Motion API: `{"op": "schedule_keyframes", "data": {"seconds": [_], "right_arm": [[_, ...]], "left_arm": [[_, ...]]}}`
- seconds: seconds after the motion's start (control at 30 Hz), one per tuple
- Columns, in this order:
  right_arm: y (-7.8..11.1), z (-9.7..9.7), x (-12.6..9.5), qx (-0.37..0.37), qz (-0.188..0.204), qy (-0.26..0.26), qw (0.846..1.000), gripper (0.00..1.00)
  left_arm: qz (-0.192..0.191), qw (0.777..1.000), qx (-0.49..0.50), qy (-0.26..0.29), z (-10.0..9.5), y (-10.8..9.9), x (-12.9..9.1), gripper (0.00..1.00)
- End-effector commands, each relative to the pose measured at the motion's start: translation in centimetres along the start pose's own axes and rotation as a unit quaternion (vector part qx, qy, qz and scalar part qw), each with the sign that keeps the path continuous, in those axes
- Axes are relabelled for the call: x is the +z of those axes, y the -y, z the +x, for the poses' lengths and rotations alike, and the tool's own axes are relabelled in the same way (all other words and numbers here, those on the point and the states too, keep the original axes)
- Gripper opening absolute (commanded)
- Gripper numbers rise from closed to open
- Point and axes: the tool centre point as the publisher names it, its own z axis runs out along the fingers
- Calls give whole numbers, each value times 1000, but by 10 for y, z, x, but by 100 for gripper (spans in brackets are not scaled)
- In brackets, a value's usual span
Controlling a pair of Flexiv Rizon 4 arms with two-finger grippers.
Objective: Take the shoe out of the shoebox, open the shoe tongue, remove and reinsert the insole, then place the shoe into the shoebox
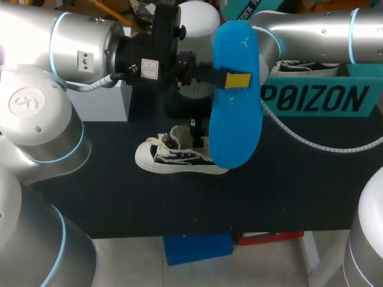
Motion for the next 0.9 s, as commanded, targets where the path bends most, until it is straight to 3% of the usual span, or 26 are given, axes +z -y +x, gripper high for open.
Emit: {"op": "schedule_keyframes", "data": {"seconds": [0.03,0.17,0.2,0.23,0.3,0.9], "right_arm": [[-4,-3,5,4,0,-4,1000,100],[-3,-1,9,8,-3,-6,1000,74],[-2,-1,10,9,-4,-8,1000,49],[-2,0,11,13,-3,-9,1000,41],[0,3,14,19,-3,-18,1000,0],[0,3,14,19,-3,-18,1000,0]], "left_arm": [[1,1000,0,2,-1,0,3,0],[1,1000,0,2,-1,0,3,0],[1,1000,0,2,-1,0,3,0],[1,1000,0,2,-1,0,3,0],[1,1000,0,2,-1,0,3,0],[1,1000,0,2,-1,0,3,0]]}}
